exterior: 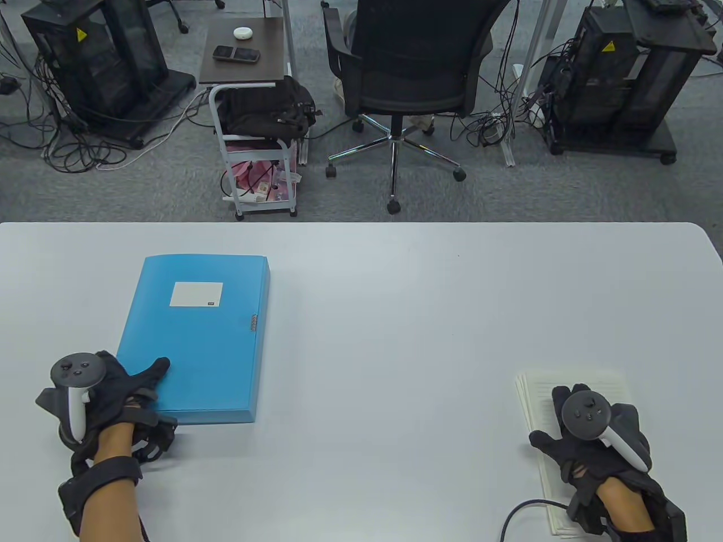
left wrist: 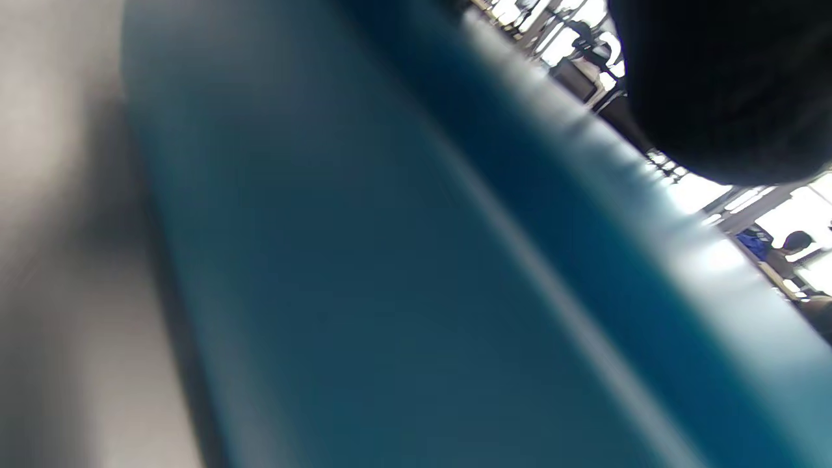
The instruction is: Insert papers into file box
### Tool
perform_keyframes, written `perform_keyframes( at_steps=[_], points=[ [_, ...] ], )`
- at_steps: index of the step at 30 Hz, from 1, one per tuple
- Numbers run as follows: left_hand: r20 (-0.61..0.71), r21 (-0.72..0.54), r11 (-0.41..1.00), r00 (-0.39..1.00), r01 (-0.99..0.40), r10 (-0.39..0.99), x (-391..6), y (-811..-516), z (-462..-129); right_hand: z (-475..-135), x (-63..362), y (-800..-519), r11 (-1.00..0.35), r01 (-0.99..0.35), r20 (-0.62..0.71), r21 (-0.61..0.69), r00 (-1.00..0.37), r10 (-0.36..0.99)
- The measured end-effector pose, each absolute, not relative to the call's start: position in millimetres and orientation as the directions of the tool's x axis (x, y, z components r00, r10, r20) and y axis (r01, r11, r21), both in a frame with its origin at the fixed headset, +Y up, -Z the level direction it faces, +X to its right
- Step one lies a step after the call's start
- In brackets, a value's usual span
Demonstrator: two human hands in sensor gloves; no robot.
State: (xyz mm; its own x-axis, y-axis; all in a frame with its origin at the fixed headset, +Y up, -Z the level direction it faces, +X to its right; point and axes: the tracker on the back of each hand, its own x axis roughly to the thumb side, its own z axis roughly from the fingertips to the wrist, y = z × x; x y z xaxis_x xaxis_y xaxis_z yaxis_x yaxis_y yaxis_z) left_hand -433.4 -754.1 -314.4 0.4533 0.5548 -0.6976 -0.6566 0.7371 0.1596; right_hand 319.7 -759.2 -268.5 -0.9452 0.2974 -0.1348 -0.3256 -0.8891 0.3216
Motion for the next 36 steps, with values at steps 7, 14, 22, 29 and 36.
perform_keyframes(
  at_steps=[7,14,22,29,36],
  points=[
    [-0.744,0.161,0.711,0.389,-0.684,0.543,-442.2,-755.6,-323.2,-268.8,321.9,-758.4,-0.891,-0.337,-0.135,0.303,-0.941,0.31],
    [-0.787,0.094,0.69,0.371,-0.718,0.493,-456.4,-754.4,-333.3,-271.7,325.9,-759.5,-0.892,-0.342,-0.155,0.297,-0.939,0.308],
    [-0.602,0.198,0.399,0.21,-0.895,0.77,-426.6,-717.4,-307.6,-271.7,328.6,-759.1,-0.883,-0.366,-0.166,0.293,-0.929,0.33],
    [-0.373,0.095,0.163,0.116,-0.982,0.92,-304.1,-701.7,-281.3,-270.5,326.2,-762.1,-0.864,-0.404,-0.159,0.301,-0.914,0.373],
    [-0.391,-0.047,0.107,0.117,-0.993,0.913,-190.1,-732.1,-275.5,-267.3,326.6,-763.7,-0.859,-0.412,-0.152,0.305,-0.911,0.383]
  ],
)
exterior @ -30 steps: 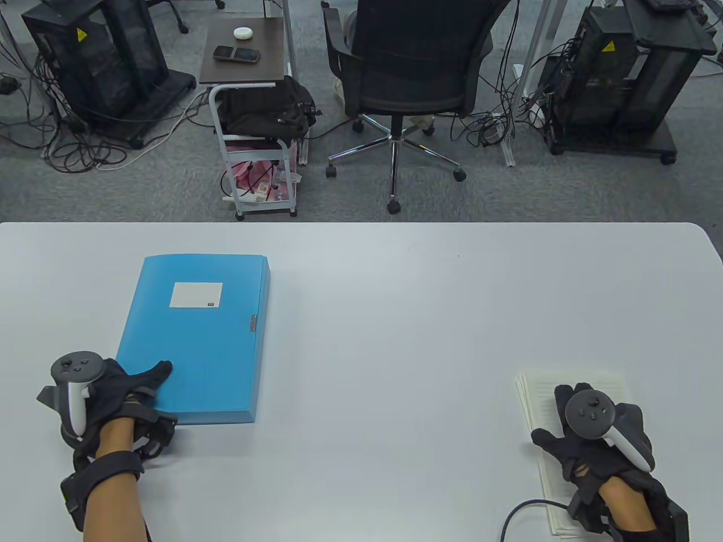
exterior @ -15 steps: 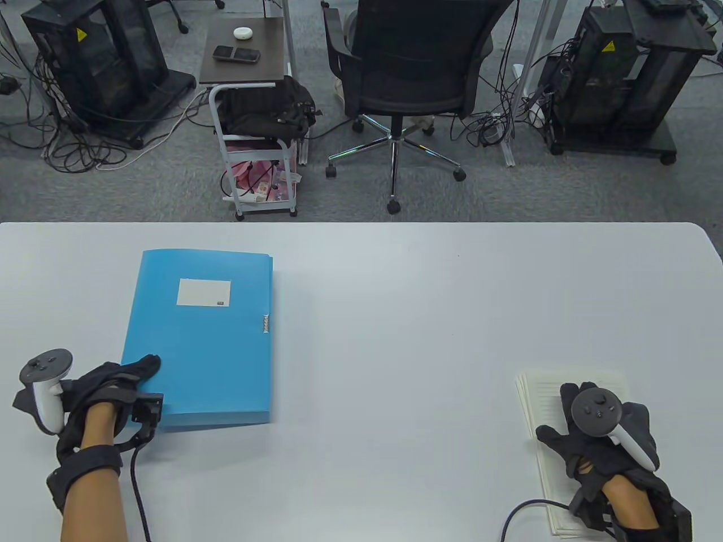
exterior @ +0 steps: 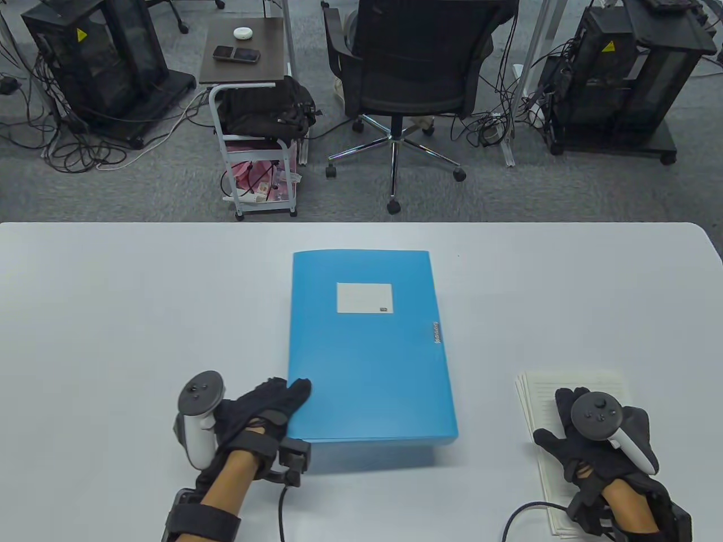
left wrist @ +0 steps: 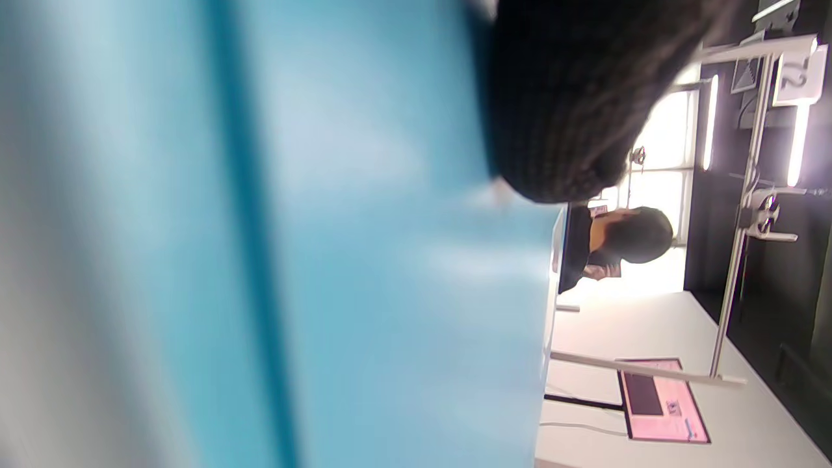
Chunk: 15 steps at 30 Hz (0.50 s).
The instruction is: Insert papers into file box
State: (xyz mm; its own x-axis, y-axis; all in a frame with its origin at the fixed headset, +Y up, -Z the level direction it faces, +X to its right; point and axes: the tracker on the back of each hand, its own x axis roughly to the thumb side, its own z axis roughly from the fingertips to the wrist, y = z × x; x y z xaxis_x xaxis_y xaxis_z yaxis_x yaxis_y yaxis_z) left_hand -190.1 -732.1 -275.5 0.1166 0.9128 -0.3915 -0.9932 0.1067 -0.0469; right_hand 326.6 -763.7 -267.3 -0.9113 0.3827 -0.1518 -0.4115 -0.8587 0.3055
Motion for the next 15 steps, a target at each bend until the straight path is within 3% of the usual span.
perform_keyframes(
  at_steps=[6,11,15],
  points=[
    [-0.432,-0.106,0.083,0.121,-0.991,0.894,-153.0,-773.6,-273.2,-268.2,322.6,-762.7,-0.862,-0.404,-0.135,0.305,-0.915,0.381],
    [-0.448,-0.144,0.13,0.182,-0.981,0.876,-148.4,-783.9,-274.6,-271.5,320.5,-762.2,-0.867,-0.393,-0.13,0.307,-0.92,0.371],
    [-0.369,-0.19,0.354,0.401,-0.916,0.838,-138.0,-772.4,-269.9,-271.8,319.2,-761.7,-0.883,-0.378,-0.134,0.277,-0.925,0.354]
  ],
)
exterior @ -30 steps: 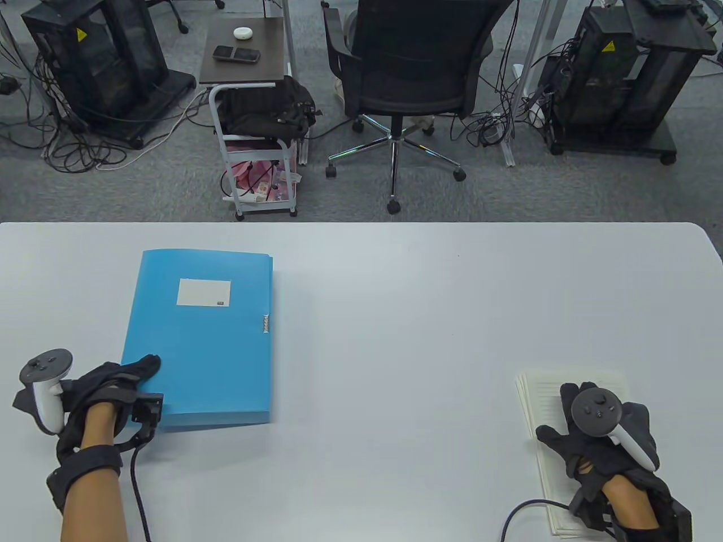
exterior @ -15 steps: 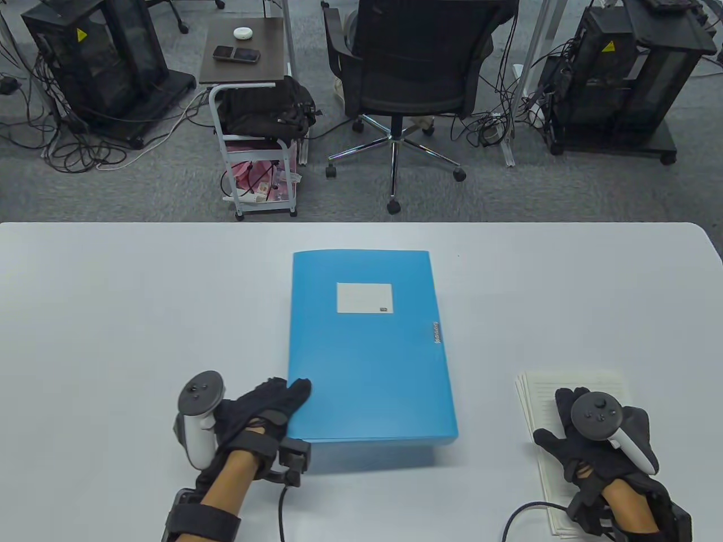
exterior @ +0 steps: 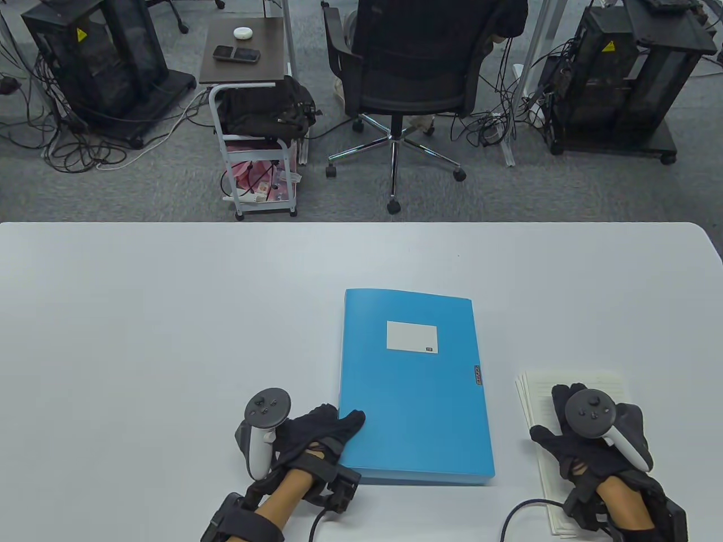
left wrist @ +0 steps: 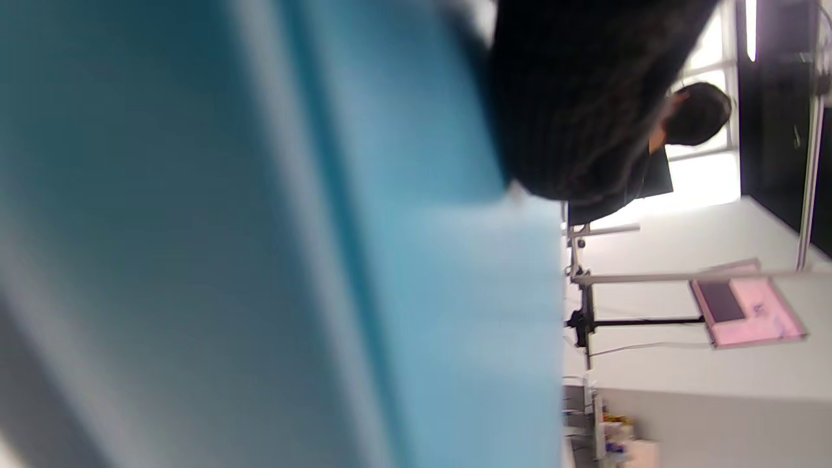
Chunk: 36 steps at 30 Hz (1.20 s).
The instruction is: Insert papers into file box
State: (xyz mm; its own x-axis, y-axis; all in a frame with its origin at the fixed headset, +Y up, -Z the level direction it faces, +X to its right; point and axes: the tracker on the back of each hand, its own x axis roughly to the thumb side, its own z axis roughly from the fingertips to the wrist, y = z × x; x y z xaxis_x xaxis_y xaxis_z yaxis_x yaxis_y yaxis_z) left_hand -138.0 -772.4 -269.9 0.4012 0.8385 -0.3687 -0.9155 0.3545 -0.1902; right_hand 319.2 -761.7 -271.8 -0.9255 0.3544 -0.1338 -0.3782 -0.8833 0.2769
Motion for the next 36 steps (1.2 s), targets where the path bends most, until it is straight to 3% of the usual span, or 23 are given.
perform_keyframes(
  at_steps=[7,10,13,18,22,24,33,36],
  points=[
    [-0.31,-0.172,0.534,0.56,-0.828,0.768,-127.4,-762.9,-259.4,-270.1,313.4,-763.1,-0.897,-0.347,-0.116,0.275,-0.938,0.328],
    [-0.273,-0.155,0.68,0.692,-0.717,0.668,-126.6,-760.0,-255.7,-269.0,311.8,-764.3,-0.895,-0.349,-0.113,0.279,-0.937,0.33],
    [-0.15,-0.11,0.726,0.733,-0.679,0.663,-120.1,-751.6,-248.6,-268.1,310.8,-764.7,-0.895,-0.347,-0.11,0.281,-0.938,0.329],
    [0.181,-0.305,0.649,0.626,-0.697,0.758,-95.7,-746.7,-241.7,-266.2,306.3,-762.4,-0.905,-0.331,-0.09,0.267,-0.944,0.318],
    [0.315,-0.344,0.834,0.784,-0.431,0.535,-76.5,-762.8,-237.9,-264.5,304.2,-764.4,-0.905,-0.32,-0.082,0.281,-0.947,0.31],
    [0.341,-0.305,0.9,0.846,-0.312,0.409,-72.9,-765.7,-238.6,-263.7,304.0,-764.8,-0.902,-0.324,-0.082,0.286,-0.946,0.314],
    [0.35,-0.26,0.89,0.823,-0.374,0.448,-73.0,-765.6,-238.9,-255.2,281.1,-756.0,-0.904,-0.308,0.033,0.297,-0.942,0.333],
    [0.34,-0.243,0.882,0.816,-0.403,0.467,-73.4,-765.3,-239.2,-248.6,264.0,-752.3,-0.879,-0.293,0.164,0.375,-0.913,0.374]
  ],
)
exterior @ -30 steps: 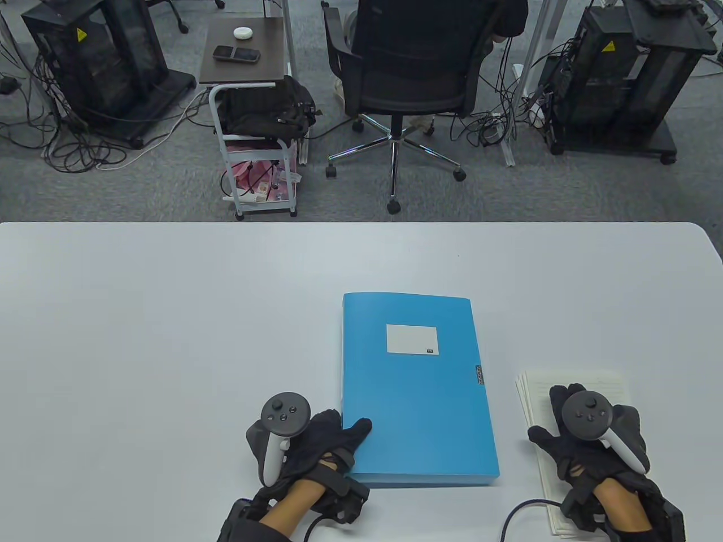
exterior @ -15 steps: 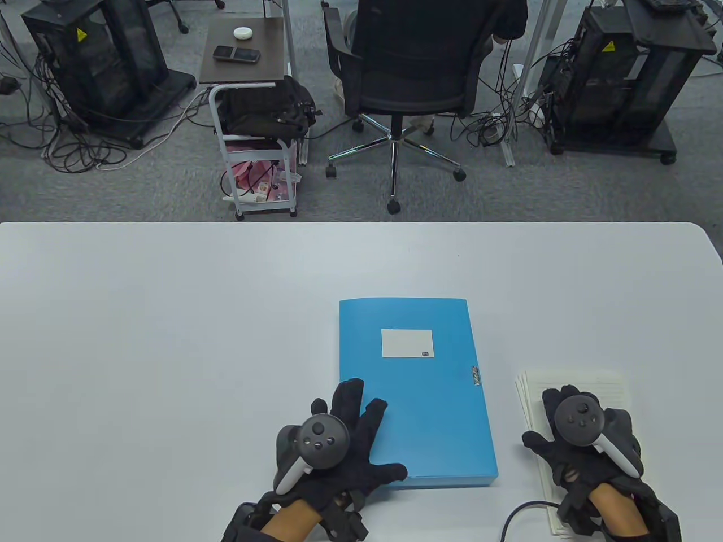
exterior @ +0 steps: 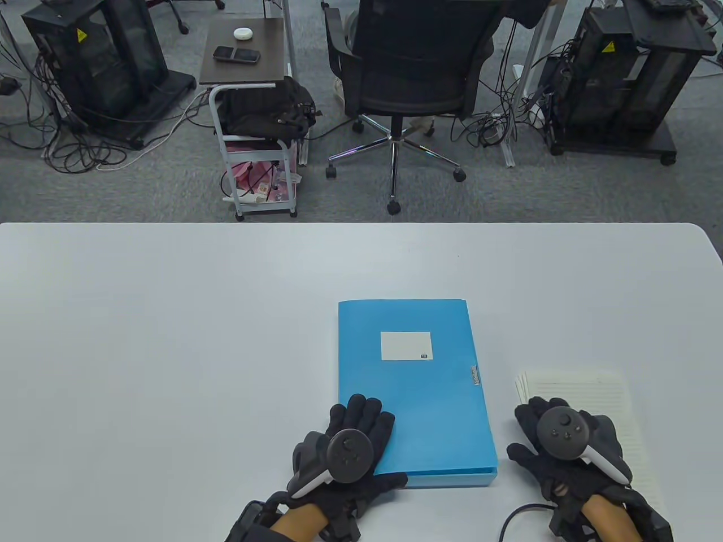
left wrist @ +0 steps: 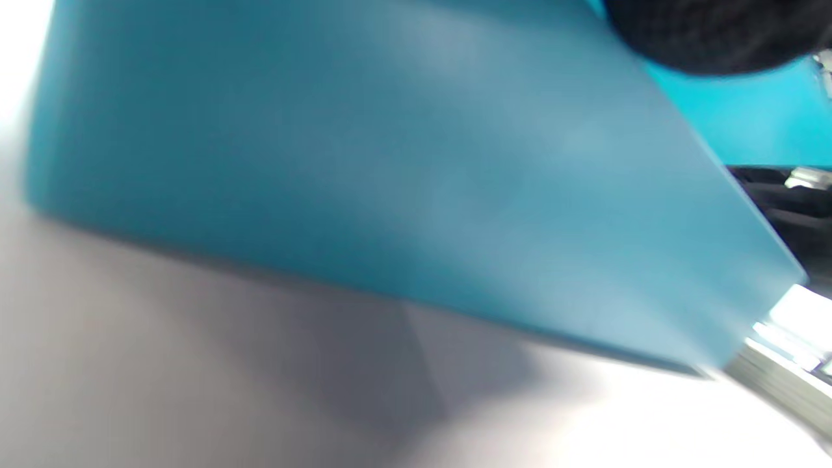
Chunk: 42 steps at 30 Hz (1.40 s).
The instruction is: Insert papers into file box
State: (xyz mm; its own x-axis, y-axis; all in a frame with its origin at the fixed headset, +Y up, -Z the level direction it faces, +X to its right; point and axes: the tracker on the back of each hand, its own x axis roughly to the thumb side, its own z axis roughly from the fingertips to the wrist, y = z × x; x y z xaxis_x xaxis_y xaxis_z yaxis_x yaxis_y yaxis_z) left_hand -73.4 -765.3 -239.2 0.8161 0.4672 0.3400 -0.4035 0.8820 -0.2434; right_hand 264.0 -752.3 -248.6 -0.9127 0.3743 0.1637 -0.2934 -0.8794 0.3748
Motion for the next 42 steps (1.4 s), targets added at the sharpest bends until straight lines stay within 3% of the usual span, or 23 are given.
perform_keyframes(
  at_steps=[3,6,8,15,18,19,21,23,26,27,29,31,34,37,39,41,42],
  points=[
    [0.338,-0.217,0.897,0.832,-0.385,0.439,-69.2,-765.2,-237.9,-239.5,245.4,-745.4,-0.874,-0.259,0.299,0.411,-0.867,0.398],
    [0.337,-0.217,0.894,0.829,-0.392,0.446,-69.6,-764.9,-237.9,-232.2,231.5,-742.7,-0.865,-0.262,0.374,0.429,-0.82,0.434],
    [0.337,-0.209,0.896,0.831,-0.392,0.443,-69.7,-764.8,-237.5,-229.9,221.2,-752.6,-0.836,-0.208,0.379,0.507,-0.818,0.433],
    [0.308,-0.156,0.856,0.799,-0.492,0.516,-76.3,-762.7,-235.6,-225.0,210.2,-753.7,-0.939,-0.079,0.425,0.335,-0.877,0.226],
    [0.308,-0.143,0.818,0.76,-0.557,0.572,-79.1,-761.7,-234.3,-226.0,210.7,-755.2,-0.928,-0.11,0.417,0.356,-0.87,0.263],
    [0.267,0.023,0.673,0.653,-0.739,0.708,-97.8,-754.5,-228.5,-227.5,211.3,-753.8,-0.927,-0.105,0.408,0.36,-0.876,0.257],
    [0.258,-0.063,0.423,0.395,-0.904,0.882,-113.7,-747.4,-231.6,-227.9,213.1,-752.8,-0.934,-0.087,0.411,0.347,-0.881,0.235],
    [0.182,-0.101,0.452,0.43,-0.887,0.884,-120.4,-751.2,-228.5,-229.5,211.3,-756.5,-0.915,-0.109,0.407,0.388,-0.871,0.276],
    [0.285,-0.131,0.591,0.541,-0.796,0.791,-113.4,-741.9,-224.4,-227.9,207.6,-753.9,-0.932,-0.074,0.409,0.354,-0.884,0.226],
    [0.326,-0.088,0.649,0.594,-0.755,0.735,-106.3,-733.1,-219.0,-226.7,207.9,-753.5,-0.938,-0.057,0.419,0.342,-0.884,0.207],
    [0.494,0.057,0.756,0.677,-0.652,0.546,-88.1,-708.0,-207.4,-226.3,208.3,-754.4,-0.938,-0.089,0.42,0.334,-0.877,0.233],
    [0.528,0.28,0.831,0.801,-0.48,0.284,-70.4,-686.1,-192.1,-227.2,208.7,-754.0,-0.934,-0.091,0.421,0.346,-0.874,0.241],
    [0.396,0.635,0.758,0.905,-0.149,-0.154,-46.4,-666.6,-167.0,-226.6,209.8,-754.3,-0.935,-0.105,0.423,0.339,-0.871,0.251],
    [0.234,0.819,0.571,0.881,0.05,-0.412,-40.2,-653.1,-153.7,-226.3,209.6,-753.6,-0.938,-0.096,0.428,0.333,-0.871,0.241],
    [0.115,0.828,0.528,0.865,0.188,-0.488,-44.3,-641.5,-152.2,-226.6,210.5,-753.5,-0.938,-0.098,0.434,0.333,-0.867,0.244],
    [-0.066,0.696,0.593,0.859,0.404,-0.508,-52.7,-632.4,-161.1,-227.2,211.1,-753.5,-0.933,-0.108,0.432,0.343,-0.864,0.259],
    [-0.205,0.55,0.636,0.826,0.541,-0.525,-60.7,-630.2,-172.4,-227.6,211.2,-753.3,-0.932,-0.109,0.433,0.346,-0.863,0.262]
  ],
)
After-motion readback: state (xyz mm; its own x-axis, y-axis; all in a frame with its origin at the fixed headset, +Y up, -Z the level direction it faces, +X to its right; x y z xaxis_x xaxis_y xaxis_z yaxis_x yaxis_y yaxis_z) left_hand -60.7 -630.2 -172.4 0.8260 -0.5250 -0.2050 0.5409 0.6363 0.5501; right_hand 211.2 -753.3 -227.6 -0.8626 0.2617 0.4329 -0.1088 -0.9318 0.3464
